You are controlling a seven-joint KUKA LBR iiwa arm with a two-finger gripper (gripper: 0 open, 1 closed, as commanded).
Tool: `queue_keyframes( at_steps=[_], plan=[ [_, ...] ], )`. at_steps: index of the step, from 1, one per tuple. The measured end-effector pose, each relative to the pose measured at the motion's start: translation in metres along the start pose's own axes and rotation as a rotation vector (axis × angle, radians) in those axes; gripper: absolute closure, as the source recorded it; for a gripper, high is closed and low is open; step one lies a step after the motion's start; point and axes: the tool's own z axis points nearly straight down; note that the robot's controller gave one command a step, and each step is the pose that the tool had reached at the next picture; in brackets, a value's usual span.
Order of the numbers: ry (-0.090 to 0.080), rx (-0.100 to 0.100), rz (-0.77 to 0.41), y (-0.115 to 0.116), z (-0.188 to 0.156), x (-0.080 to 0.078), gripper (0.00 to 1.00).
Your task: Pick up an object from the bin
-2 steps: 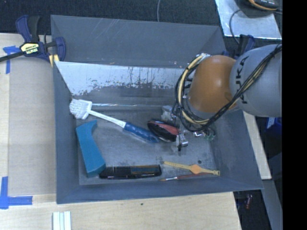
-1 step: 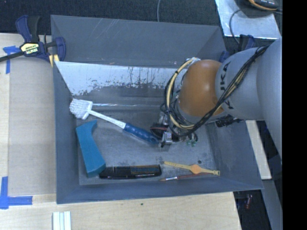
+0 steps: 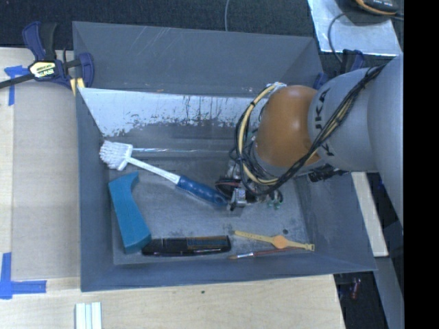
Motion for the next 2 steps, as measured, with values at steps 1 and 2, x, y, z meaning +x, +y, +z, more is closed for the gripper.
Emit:
queue_keyframes(
  at_steps=[1, 2],
  plan=[
    [0.003, 0.000, -0.003, -0.002, -0.068, -0.004, 1.00],
    [0.006, 0.000, 0.015, -0.002, -0.152, -0.007, 1.00]
  ],
)
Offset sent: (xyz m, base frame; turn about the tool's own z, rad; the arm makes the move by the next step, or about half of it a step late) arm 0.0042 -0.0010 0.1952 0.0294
